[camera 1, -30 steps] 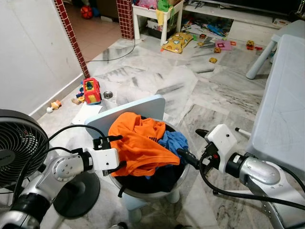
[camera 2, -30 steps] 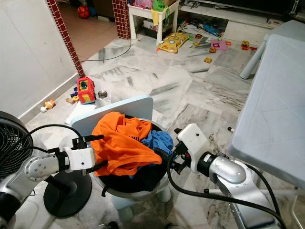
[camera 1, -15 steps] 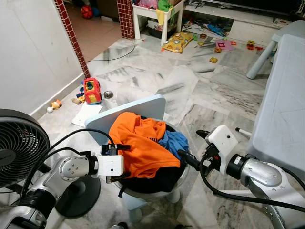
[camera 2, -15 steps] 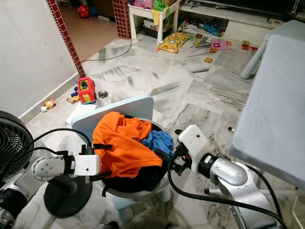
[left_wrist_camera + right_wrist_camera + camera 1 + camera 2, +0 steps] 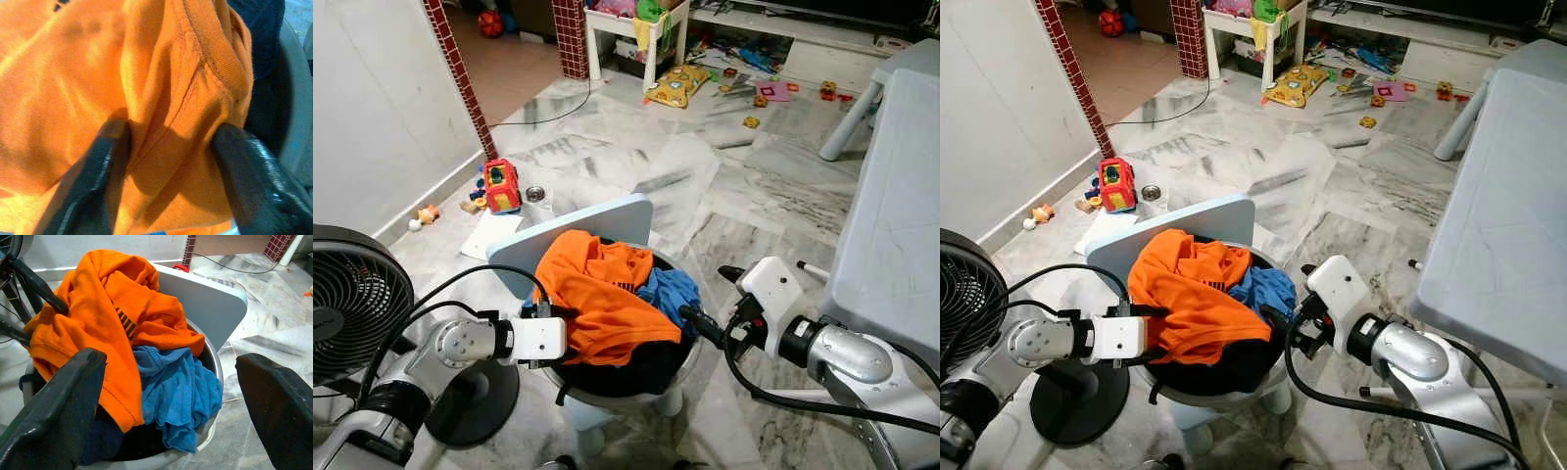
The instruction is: Hang hanger
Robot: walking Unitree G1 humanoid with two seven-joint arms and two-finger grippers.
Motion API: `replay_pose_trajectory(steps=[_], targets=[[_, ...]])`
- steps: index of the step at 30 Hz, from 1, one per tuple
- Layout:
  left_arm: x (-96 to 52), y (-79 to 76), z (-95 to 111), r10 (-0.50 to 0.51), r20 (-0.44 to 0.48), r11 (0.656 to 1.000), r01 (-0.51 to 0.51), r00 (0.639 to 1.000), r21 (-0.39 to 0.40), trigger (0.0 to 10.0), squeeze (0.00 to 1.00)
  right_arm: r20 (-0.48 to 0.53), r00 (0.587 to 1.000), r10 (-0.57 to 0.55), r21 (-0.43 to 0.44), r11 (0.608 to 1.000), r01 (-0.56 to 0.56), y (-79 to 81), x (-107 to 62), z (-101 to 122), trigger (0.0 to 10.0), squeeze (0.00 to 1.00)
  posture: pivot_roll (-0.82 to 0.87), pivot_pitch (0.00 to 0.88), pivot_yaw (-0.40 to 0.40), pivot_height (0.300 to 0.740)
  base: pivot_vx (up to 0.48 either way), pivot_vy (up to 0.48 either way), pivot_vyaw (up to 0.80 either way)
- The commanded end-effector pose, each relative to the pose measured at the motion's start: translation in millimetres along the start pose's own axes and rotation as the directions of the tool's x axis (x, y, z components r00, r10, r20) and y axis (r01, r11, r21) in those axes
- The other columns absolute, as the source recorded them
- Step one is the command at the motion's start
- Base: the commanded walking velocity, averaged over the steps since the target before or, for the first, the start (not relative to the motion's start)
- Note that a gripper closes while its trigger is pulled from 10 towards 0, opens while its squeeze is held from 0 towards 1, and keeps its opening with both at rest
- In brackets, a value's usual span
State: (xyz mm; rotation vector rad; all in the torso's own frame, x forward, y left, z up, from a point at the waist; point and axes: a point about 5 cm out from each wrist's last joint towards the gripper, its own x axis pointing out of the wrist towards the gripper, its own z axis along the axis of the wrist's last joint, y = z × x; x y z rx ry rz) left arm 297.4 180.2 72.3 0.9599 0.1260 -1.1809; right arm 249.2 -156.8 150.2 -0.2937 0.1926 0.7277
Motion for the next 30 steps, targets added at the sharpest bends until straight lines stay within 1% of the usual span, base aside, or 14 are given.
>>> replay_pose_trajectory(steps=[1, 3, 4, 7, 9, 14, 18, 23, 25, 30], targets=[[0.3, -2.8, -2, -0.021, -0.007, 1.0, 0.021, 1.0, 0.003, 0.0, 0.0, -0.007, 0.999, 0.042, 0.006, 0.999, -0.042, 4.1, -2.7, 1, 10.0, 0.0, -0.17, 0.174, 0.035, 0.74, 0.0, 0.0, 0.0], [0.3, -2.5, -2, -0.019, -0.007, 1.0, 0.019, 1.0, 0.002, 0.0, 0.0, -0.016, 0.997, 0.072, 0.007, 0.997, -0.072, 6.1, -4.1, 0, 10.0, 0.0, -0.17, 0.172, 0.035, 0.74, 0.0, 0.0, 0.0], [0.4, -2.4, -2, -0.018, -0.008, 1.0, 0.018, 1.0, 0.002, 0.0, 0.0, -0.031, 0.993, 0.114, 0.01, 0.993, -0.114, 9.2, -6.4, -2, 10.0, 0.0, -0.17, 0.17, 0.033, 0.74, 0.0, 0.0, 0.0], [0.5, -2.0, -3, -0.016, -0.009, 1.0, 0.016, 1.0, 0.002, 0.0, 0.0, -0.061, 0.981, 0.186, 0.015, 0.983, -0.186, 14.7, -11.2, -6, 10.0, 0.0, -0.17, 0.17, 0.032, 0.74, 0.0, 0.0, 0.0], [0.6, -1.7, -3, -0.014, -0.009, 1.0, 0.014, 1.0, 0.001, 0.0, 0.0, -0.069, 0.975, 0.21, 0.029, 0.978, -0.209, 16.6, -13.3, -8, 10.0, 0.0, -0.17, 0.169, 0.033, 0.74, 0.0, 0.0, 0.0], [0.8, -0.1, -3, -0.005, -0.012, 1.0, 0.005, 1.0, -0.002, 0.0, 0.0, -0.081, 0.973, 0.215, 0.019, 0.977, -0.214, 17.5, -13.3, -9, 10.0, 0.0, -0.17, 0.166, 0.034, 0.74, 0.0, 0.0, 0.0], [0.1, 3.4, -3, 0.031, -0.004, 0.999, -0.031, 1.0, -0.01, 0.0, 0.0, -0.081, 0.974, 0.211, 0.022, 0.977, -0.21, 17.3, -13.3, -9, 10.0, 0.0, -0.17, 0.163, 0.036, 0.74, 0.0, 0.0, 0.0], [0.3, 5.2, -2, 0.042, 0.004, 0.999, -0.042, 0.999, -0.016, 0.0, 0.0, -0.084, 0.979, 0.185, 0.027, 0.983, -0.184, 14.3, -12.2, -11, 10.0, 0.0, -0.17, 0.156, 0.03, 0.74, 0.0, 0.0, 0.0], [1.6, 6.6, 0, 0.044, 0.01, 0.999, -0.044, 0.999, -0.015, 0.0, 0.0, -0.094, 0.976, 0.197, 0.011, 0.98, -0.197, 14.8, -11.6, -12, 10.0, 0.0, -0.18, 0.159, 0.027, 0.74, 0.0, 0.0, 0.0], [2.6, 6.9, 1, 0.064, 0.023, 0.997, -0.063, 0.998, -0.032, 0.0, 0.0, -0.083, 0.977, 0.196, 0.012, 0.981, -0.196, 15.9, -9.9, -9, 10.0, 0.0, -0.19, 0.172, 0.032, 0.74, 0.0, 0.0, 0.0]])
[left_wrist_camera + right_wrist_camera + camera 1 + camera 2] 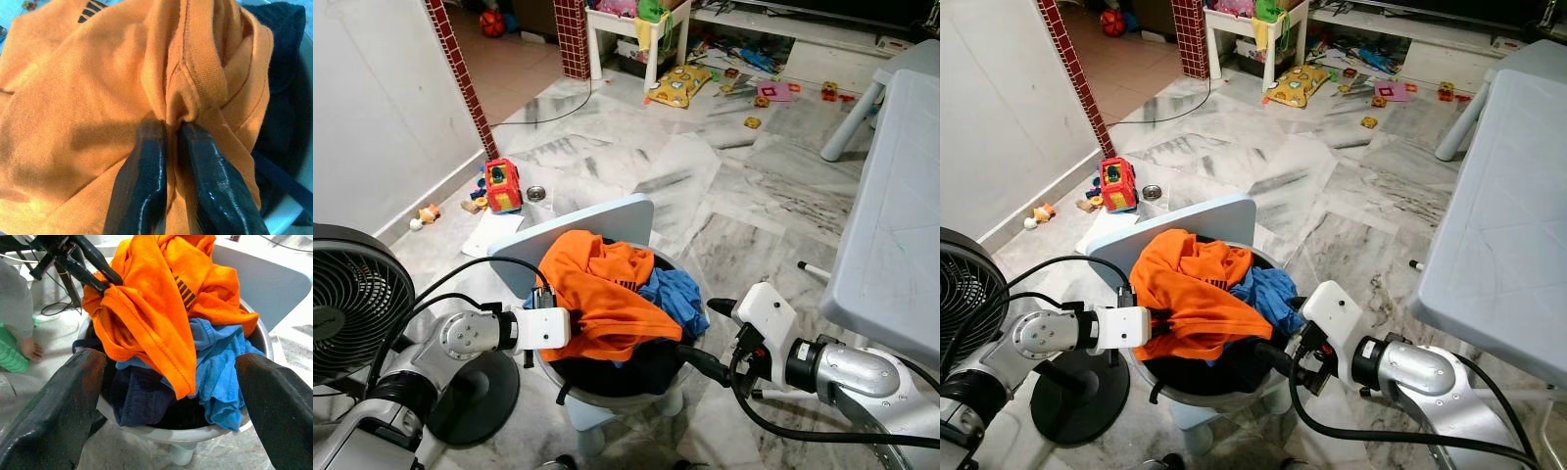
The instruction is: Hang hanger
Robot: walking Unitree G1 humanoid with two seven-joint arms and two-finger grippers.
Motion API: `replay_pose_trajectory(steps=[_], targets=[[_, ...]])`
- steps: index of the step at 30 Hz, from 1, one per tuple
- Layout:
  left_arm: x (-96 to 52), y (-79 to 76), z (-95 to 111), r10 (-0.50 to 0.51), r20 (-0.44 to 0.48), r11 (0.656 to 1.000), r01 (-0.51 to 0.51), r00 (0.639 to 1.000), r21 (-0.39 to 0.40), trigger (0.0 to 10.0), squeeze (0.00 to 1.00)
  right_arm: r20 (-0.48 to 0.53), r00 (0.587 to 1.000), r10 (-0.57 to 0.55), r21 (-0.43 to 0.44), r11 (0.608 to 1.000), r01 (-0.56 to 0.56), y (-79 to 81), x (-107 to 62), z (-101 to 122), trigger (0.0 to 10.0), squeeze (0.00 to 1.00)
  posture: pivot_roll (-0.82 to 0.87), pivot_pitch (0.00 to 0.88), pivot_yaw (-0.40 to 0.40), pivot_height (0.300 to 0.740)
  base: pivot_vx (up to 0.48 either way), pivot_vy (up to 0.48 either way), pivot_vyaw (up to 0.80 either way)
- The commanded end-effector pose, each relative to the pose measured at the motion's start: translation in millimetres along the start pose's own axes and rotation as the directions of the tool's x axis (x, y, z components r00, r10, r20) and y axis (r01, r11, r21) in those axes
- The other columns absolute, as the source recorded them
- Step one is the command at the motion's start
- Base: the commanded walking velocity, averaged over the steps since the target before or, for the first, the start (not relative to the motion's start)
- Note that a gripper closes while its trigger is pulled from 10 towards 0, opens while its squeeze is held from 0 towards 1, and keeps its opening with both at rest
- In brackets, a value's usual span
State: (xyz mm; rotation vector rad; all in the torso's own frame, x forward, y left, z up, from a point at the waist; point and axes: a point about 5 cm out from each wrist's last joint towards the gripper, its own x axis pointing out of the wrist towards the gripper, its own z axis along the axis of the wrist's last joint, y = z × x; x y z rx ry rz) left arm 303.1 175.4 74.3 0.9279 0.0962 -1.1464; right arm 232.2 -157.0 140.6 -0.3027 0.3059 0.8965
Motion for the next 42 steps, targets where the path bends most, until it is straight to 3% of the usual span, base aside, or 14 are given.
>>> replay_pose_trajectory(steps=[1, 11, 15, 21, 25, 27, 30, 31, 32, 34, 37, 38, 40, 42], targets=[[-2.0, 1.1, -1, 0.018, 0.002, 1.0, -0.018, 1.0, -0.013, 0.0, 0.0, 0.0, 1.0, 0.014, -0.004, 1.0, -0.014, 2.8, 0.5, 1, 10.0, 0.0, -0.19, 0.172, 0.032, 0.74, 0.0, 0.0, 0.0], [-0.6, 6.0, 2, 0.052, 0.021, 0.998, -0.051, 0.998, -0.025, 0.0, 0.0, 0.002, 1.0, 0.018, -0.001, 1.0, -0.018, 6.5, 2.1, 0, 10.0, 0.0, -0.19, 0.172, 0.039, 0.74, 0.0, 0.0, 0.0], [2.8, 28.3, 12, 0.254, 0.104, 0.936, -0.217, 0.962, -0.278, 0.0, 0.0, 0.014, 1.0, 0.016, -0.007, 1.0, -0.015, 8.4, 5.1, 2, 10.0, 0.0, -0.19, 0.175, 0.04, 0.74, 0.0, 0.0, 0.0], [1.8, 33.9, 20, 0.322, 0.152, 0.89, -0.244, 0.934, -0.384, 0.0, 0.0, 0.028, 1.0, -0.003, -0.002, 1.0, 0.003, 9.6, 10.1, 2, 10.0, 0.0, -0.15, 0.171, 0.043, 0.74, 0.0, 0.0, 0.0], [-6.9, 60.1, 46, 0.481, 0.227, 0.816, -0.337, 0.847, -0.47, 0.0, 0.0, 0.041, 0.99, -0.132, -0.005, 0.991, 0.132, -5.1, 15.0, 0, 10.0, 0.0, -0.13, 0.152, 0.026, 0.74, 0.0, 0.0, 0.0], [-14.5, 78.2, 63, 0.573, 0.266, 0.777, -0.411, 0.775, -0.477, 0.0, 0.0, 0.062, 0.979, -0.194, -0.009, 0.981, 0.194, -14.0, 19.0, 4, 10.0, 0.0, -0.13, 0.148, 0.023, 0.74, 0.0, 0.0, 0.0], [-16.1, 81.6, 67, 0.59, 0.273, 0.769, -0.426, 0.76, -0.476, 0.0, 0.0, 0.067, 0.976, -0.209, -0.007, 0.978, 0.21, -16.1, 19.9, 5, 10.0, 0.0, -0.13, 0.147, 0.022, 0.74, 0.0, 0.0, 0.0], [-21.8, 90.3, 78, 0.671, 0.295, 0.718, -0.498, 0.68, -0.486, 0.0, 0.0, 0.088, 0.965, -0.247, -0.002, 0.969, 0.248, -20.9, 23.7, 8, 10.0, 0.0, -0.11, 0.135, 0.016, 0.74, 0.0, 0.0, 0.0], [-23.7, 92.1, 81, 0.696, 0.298, 0.698, -0.517, 0.653, -0.496, 0.0, 0.0, 0.095, 0.961, -0.258, 0.001, 0.966, 0.259, -22.1, 25.0, 9, 10.0, 0.0, -0.11, 0.135, 0.016, 0.74, 0.0, 0.0, 0.0], [-24.6, 90.0, 81, 0.717, 0.291, 0.678, -0.535, 0.634, -0.504, 0.0, 0.0, 0.1, 0.96, -0.263, 0.003, 0.964, 0.264, -22.1, 27.0, 10, 10.0, 0.0, -0.1, 0.128, 0.016, 0.74, 0.0, 0.0, 0.0], [-20.9, 69.6, 75, 0.753, 0.236, 0.626, -0.558, 0.615, -0.545, 0.0, 0.0, 0.115, 0.952, -0.284, 0.018, 0.959, 0.284, -20.9, 32.5, 11, 10.0, 0.0, -0.1, 0.12, 0.012, 0.74, 0.0, 0.0, 0.0], [-15.4, 53.2, 72, 0.749, 0.199, 0.614, -0.549, 0.632, -0.568, 0.0, 0.0, 0.122, 0.948, -0.294, 0.027, 0.956, 0.293, -20.2, 35.1, 12, 10.0, 0.0, -0.09, 0.116, 0.011, 0.74, 0.0, 0.0, 0.0], [-12.9, 46.2, 71, 0.74, 0.186, 0.616, -0.539, 0.647, -0.575, 0.0, 0.0, 0.125, 0.947, -0.296, 0.029, 0.955, 0.295, -19.8, 36.0, 12, 10.0, 0.0, -0.09, 0.116, 0.011, 0.74, 0.0, 0.0, 0.0], [-9.5, 25.2, 65, 0.725, 0.122, 0.592, -0.523, 0.678, -0.614, 0.0, 0.0, 0.132, 0.944, -0.304, 0.031, 0.953, 0.302, -19.7, 38.3, 13, 10.0, 0.0, -0.09, 0.112, 0.007, 0.74, 0.0, 0.0, 0.0]])
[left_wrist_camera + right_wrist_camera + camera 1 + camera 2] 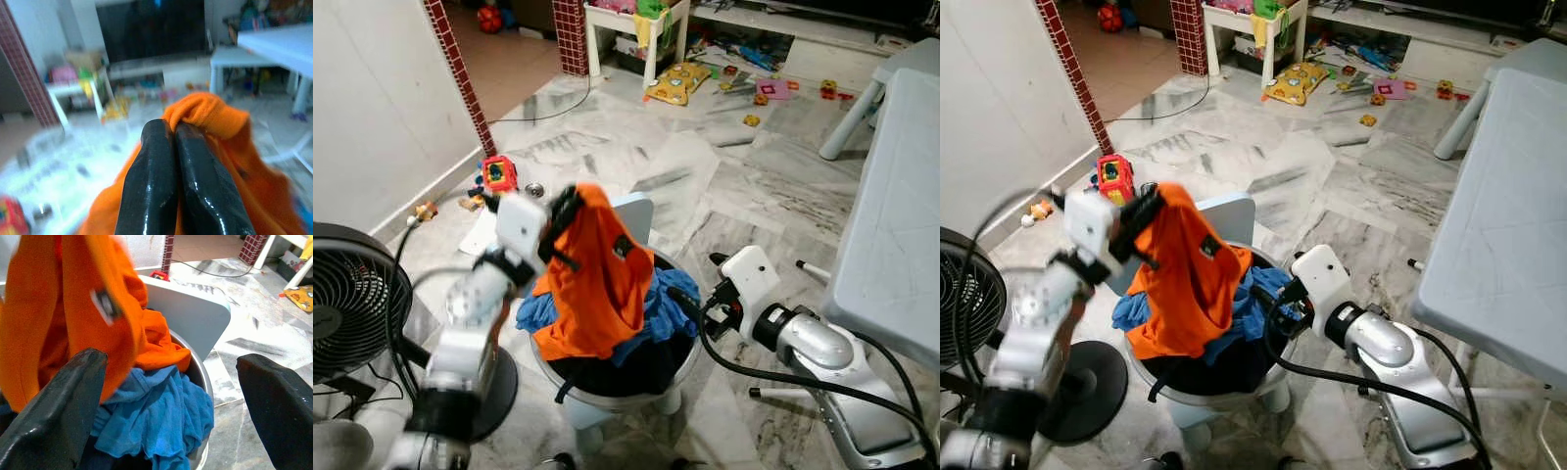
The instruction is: Hang hanger
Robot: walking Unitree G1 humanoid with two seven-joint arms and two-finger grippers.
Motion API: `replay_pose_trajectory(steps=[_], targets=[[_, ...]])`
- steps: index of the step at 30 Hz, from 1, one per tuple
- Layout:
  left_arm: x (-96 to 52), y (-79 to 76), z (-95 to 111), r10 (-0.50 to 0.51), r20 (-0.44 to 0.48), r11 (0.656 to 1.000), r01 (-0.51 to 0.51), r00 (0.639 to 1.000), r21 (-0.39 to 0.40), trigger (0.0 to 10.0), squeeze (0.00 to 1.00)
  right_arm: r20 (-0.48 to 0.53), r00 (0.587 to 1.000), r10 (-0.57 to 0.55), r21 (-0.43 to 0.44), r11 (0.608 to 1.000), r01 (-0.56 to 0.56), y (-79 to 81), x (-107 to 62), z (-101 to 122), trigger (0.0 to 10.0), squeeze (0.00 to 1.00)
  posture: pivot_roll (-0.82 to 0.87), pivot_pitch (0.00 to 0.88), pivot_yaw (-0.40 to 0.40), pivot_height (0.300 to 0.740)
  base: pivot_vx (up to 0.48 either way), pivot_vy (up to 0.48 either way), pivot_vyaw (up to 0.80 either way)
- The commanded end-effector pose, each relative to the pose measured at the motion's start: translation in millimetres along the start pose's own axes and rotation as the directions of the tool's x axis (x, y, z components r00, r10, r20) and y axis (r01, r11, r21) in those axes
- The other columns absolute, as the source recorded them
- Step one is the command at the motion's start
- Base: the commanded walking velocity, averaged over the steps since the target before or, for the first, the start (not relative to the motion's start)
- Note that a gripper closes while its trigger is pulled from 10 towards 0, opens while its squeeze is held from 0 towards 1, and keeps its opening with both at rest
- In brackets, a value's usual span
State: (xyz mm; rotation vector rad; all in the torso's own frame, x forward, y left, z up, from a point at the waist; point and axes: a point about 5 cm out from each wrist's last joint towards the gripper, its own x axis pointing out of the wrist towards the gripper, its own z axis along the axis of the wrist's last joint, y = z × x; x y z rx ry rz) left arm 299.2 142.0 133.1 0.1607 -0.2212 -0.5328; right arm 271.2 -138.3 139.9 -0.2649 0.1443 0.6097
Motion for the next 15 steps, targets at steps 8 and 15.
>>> replay_pose_trajectory(steps=[8, 15], targets=[[-24.2, -3.7, -12, 0.158, -0.128, 0.987, -0.155, 0.979, 0.034, 0.0, 0.0, 0.019, 1.0, -0.022, -0.008, 1.0, 0.022, -2.5, 6.4, -1, 10.0, 0.0, -0.08, 0.094, -0.012, 0.74, 0.0, 0.0, 0.0], [-28.1, 8.8, -10, 0.318, -0.113, 0.947, -0.307, 0.941, 0.098, 0.0, 0.0, 0.041, 0.999, -0.01, -0.01, 1.0, 0.011, -1.2, 14.3, 4, 10.0, 0.0, -0.09, 0.074, -0.043, 0.74, 0.0, 0.0, 0.0]])
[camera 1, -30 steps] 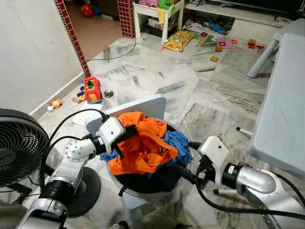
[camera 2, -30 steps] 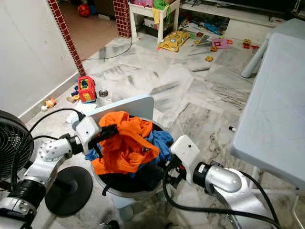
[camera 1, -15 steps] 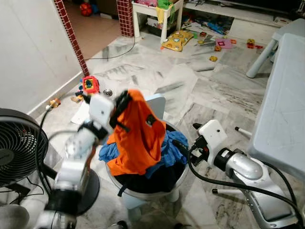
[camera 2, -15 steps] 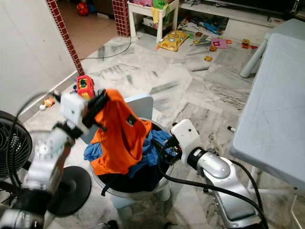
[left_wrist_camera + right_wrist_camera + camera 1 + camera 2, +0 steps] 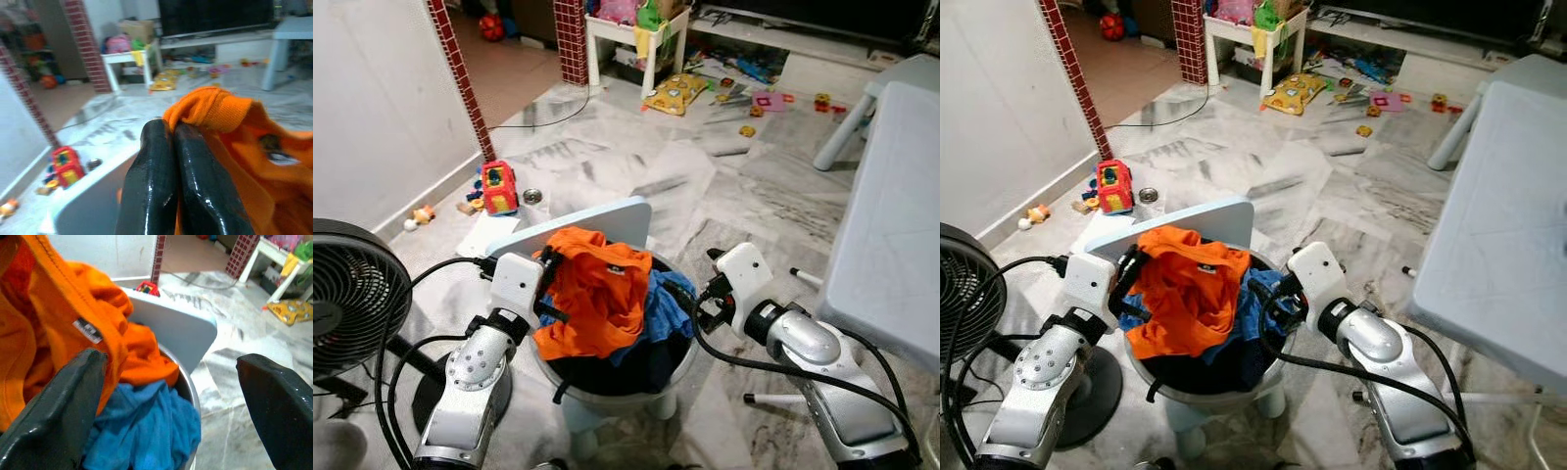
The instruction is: Hang hanger
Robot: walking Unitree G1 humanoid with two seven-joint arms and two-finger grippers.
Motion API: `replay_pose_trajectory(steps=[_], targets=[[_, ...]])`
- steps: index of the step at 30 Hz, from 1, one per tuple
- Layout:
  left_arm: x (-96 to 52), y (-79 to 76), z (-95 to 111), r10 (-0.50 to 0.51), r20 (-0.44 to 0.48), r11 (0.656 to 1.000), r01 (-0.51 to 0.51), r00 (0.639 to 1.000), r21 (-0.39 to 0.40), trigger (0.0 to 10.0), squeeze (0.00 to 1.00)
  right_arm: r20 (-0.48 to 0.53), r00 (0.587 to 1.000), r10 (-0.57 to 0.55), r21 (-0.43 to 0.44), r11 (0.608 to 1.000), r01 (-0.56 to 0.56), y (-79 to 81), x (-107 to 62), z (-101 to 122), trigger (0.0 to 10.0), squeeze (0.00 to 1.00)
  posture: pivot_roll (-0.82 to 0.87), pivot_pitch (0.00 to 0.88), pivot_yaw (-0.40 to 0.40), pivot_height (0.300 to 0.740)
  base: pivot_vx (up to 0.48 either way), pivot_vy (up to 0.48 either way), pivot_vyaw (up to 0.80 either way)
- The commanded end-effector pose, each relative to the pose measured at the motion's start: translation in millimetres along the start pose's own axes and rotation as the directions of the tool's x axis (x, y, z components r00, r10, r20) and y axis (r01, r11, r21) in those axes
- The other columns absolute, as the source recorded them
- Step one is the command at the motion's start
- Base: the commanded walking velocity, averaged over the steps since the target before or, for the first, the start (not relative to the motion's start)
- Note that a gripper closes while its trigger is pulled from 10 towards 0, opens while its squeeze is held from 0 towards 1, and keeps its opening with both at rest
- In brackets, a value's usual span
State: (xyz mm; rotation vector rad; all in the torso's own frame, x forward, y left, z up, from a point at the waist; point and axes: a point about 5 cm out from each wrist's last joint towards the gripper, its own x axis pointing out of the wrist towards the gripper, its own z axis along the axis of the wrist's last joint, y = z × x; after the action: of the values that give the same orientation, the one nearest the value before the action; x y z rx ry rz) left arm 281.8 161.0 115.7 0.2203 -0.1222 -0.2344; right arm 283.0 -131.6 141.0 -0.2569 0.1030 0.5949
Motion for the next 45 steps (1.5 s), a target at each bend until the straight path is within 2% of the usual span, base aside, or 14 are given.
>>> replay_pose_trajectory(steps=[1, 5, 9, 13, 19, 20, 21, 22, 23, 27, 29, 35, 39, 45], targets=[[0.4, 6.1, 5, 0.05, 0.011, 0.999, -0.05, 0.999, 0.014, 0.0, 0.0, 0.003, 1.0, 0.01, -0.008, 1.0, -0.01, 0.4, 2.0, 0, 10.0, 0.0, -0.09, 0.074, -0.043, 0.74, 0.0, 0.0, 0.0], [3.2, 5.8, 8, 0.036, 0.006, 0.998, -0.036, 0.999, 0.044, 0.0, 0.0, 0.012, 1.0, 0.011, -0.01, 1.0, -0.011, -1.7, 5.7, 3, 10.0, 0.0, -0.08, 0.073, -0.049, 0.74, 0.0, 0.0, 0.0], [3.0, -1.9, 13, -0.092, 0.009, 0.994, 0.091, 0.996, 0.068, 0.2, 0.0, 0.019, 1.0, 0.011, -0.003, 1.0, -0.011, -0.1, 8.8, 3, 10.0, 0.0, -0.07, 0.077, -0.046, 0.74, 0.0, 0.0, 0.0], [-2.4, -8.1, 19, -0.159, 0.021, 0.984, 0.157, 0.987, 0.079, 0.0, 0.0, 0.022, 1.0, 0.014, 0.009, 1.0, -0.014, 4.7, 9.5, 1, 10.0, 0.0, -0.06, 0.08, -0.034, 0.74, 0.0, 0.0, 0.0], [-7.9, -14.8, 22, -0.139, 0.014, 0.99, 0.139, 0.99, 0.029, 0.0, 0.0, 0.028, 0.999, -0.023, 0.037, 0.999, 0.022, 6.0, 7.3, 1, 10.0, 0.0, -0.08, 0.089, -0.007, 0.74, 0.0, 0.0, 0.0], [-10.1, -17.4, 20, -0.106, -0.007, 0.994, 0.106, 0.994, -0.012, 3.6, 0.0, 0.034, 0.997, -0.065, 0.071, 0.996, 0.062, 2.8, 4.6, 1, 10.0, 0.0, -0.1, 0.091, -0.001, 0.74, 0.0, 0.0, 0.0], [-11.3, -18.9, 18, -0.093, -0.022, 0.995, 0.092, 0.995, -0.036, 3.6, 0.0, 0.034, 0.996, -0.086, 0.089, 0.993, 0.082, 1.1, 3.2, 0, 10.0, 0.0, -0.1, 0.091, -0.001, 0.74, 0.0, 0.0, 0.0], [-13.0, -20.6, 16, -0.072, -0.049, 0.996, 0.07, 0.996, -0.057, 9.6, 0.0, 0.042, 0.991, -0.127, 0.114, 0.986, 0.122, -2.4, 0.5, 0, 10.0, 0.0, -0.1, 0.092, -0.002, 0.74, 0.0, 0.0, 0.0], [-13.8, -20.9, 15, -0.068, -0.054, 0.996, 0.065, 0.996, -0.055, 10.0, 0.0, 0.049, 0.988, -0.149, 0.129, 0.981, 0.142, -4.1, -1.2, 1, 10.0, 0.0, -0.11, 0.105, -0.001, 0.74, 0.0, 0.0, 0.0], [-17.6, -14.5, 13, -0.02, -0.084, 0.997, 0.013, 0.996, -0.081, 10.0, 0.0, 0.07, 0.979, -0.19, 0.169, 0.97, 0.176, -4.7, -4.9, 4, 10.0, 0.0, -0.13, 0.129, 0.016, 0.74, 0.0, 0.0, 0.0], [-18.1, -10.3, 10, -0.005, -0.102, 0.998, -0.002, 0.995, -0.065, 10.0, 0.0, 0.085, 0.972, -0.218, 0.205, 0.959, 0.197, -2.9, -6.6, 4, 10.0, 0.0, -0.13, 0.128, 0.033, 0.74, 0.0, 0.0, 0.0], [-4.5, -15.0, 21, -0.02, -0.063, 0.999, 0.018, 0.998, -0.03, 10.0, 0.0, 0.135, 0.96, -0.247, 0.281, 0.938, 0.202, 0.0, -7.0, 12, 10.0, 0.0, -0.14, 0.121, 0.046, 0.74, 0.0, 0.0, 0.0], [-1.1, -18.4, 25, -0.016, -0.054, 0.999, 0.014, 0.998, -0.05, 10.0, 0.0, 0.178, 0.942, -0.286, 0.3, 0.927, 0.225, -7.0, -8.7, 20, 10.0, 0.0, -0.14, 0.097, 0.054, 0.74, 0.0, 0.0, 0.0], [0.5, -16.1, 18, 0.021, -0.064, 0.999, -0.024, 0.998, -0.049, 10.0, 0.0, 0.176, 0.93, -0.321, 0.319, 0.913, 0.255, -16.7, -6.6, 18, 10.0, 0.0, -0.14, 0.029, 0.06, 0.74, 0.0, 0.0, 0.0]])
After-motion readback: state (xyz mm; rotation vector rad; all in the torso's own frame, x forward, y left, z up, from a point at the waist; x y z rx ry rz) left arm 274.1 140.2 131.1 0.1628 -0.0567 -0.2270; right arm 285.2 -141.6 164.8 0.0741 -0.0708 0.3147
